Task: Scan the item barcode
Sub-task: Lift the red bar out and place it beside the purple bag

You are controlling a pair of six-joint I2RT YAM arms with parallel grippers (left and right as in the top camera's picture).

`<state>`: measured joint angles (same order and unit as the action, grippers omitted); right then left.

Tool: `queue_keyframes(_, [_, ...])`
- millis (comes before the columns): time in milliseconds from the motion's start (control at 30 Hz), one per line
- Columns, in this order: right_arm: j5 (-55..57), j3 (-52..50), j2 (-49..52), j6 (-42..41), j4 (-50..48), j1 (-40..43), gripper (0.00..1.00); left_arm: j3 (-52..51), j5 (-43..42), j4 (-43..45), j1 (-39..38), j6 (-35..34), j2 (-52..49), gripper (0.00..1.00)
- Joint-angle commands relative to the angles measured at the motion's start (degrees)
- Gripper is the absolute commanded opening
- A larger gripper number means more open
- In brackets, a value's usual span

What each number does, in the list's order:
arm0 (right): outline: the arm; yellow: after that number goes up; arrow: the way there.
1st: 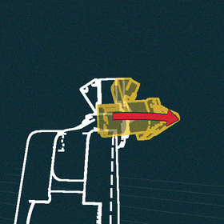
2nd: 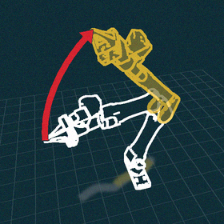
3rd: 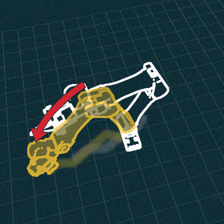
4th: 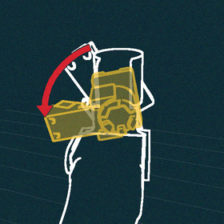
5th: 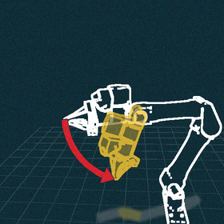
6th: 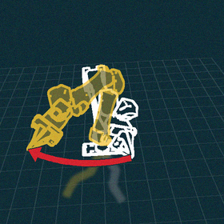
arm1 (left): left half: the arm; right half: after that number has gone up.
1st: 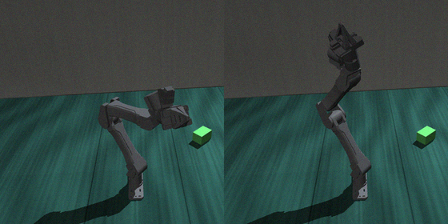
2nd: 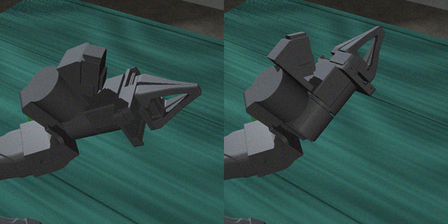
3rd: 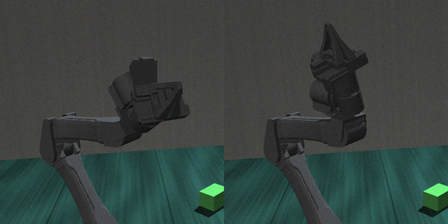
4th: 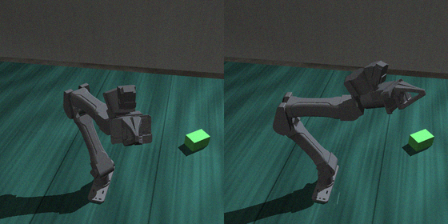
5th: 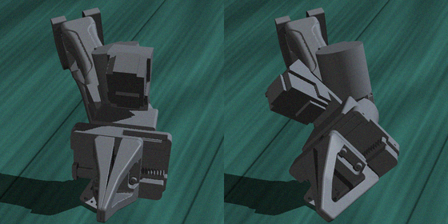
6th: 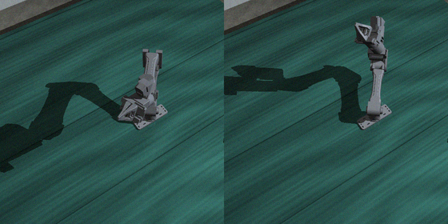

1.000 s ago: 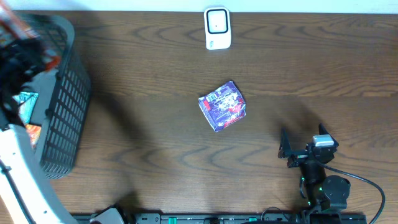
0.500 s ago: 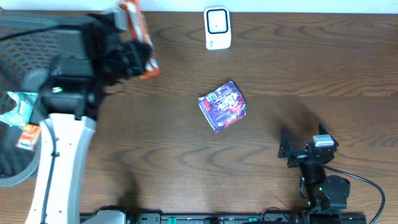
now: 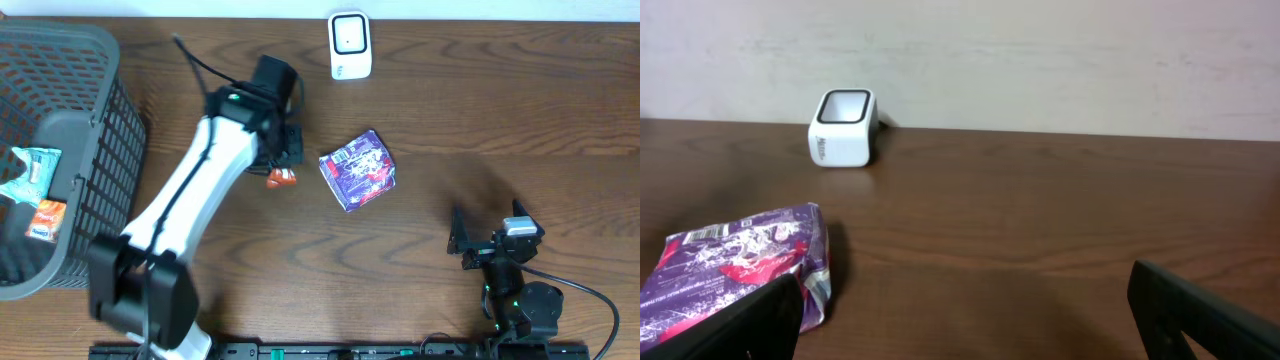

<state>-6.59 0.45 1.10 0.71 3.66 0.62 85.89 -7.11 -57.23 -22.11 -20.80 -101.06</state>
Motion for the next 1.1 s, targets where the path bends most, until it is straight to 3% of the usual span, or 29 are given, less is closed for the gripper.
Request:
queue_keyframes(0, [0.3,-0.1,-0.1,0.7,0.2,0.7,0.99,-0.3,-0.7,-0.5,-2.0,-4.0,-4.1,0.07])
queue_keyframes(200, [0.3,-0.1,-0.1,0.7,0.2,0.7,0.99,-0.3,-1.4,1.0,-5.2,-5.7,-10.3,0.07])
queue_keyframes(333, [0.3,-0.1,-0.1,0.7,0.2,0.7,0.99,-0.3,-1.5,2.3,-6.9,-10.7,-14.0,0.07])
queue_keyframes(533, [0.3,-0.1,-0.1,0.7,0.2,0.7,0.99,-0.3,-1.4,7.7,-9.4,-11.0,-16.2,0.07])
queue_keyframes(800, [0.3,-0.1,-0.1,0.7,0.2,0.7,0.99,-0.3,-1.5,18.4,-11.1,-5.7,-16.2,0.08])
queue_keyframes(1067, [0.3,-0.1,-0.1,0.7,0.2,0.7,0.99,-0.3,-1.4,20.0,-11.1,-0.2,-16.2,0.08])
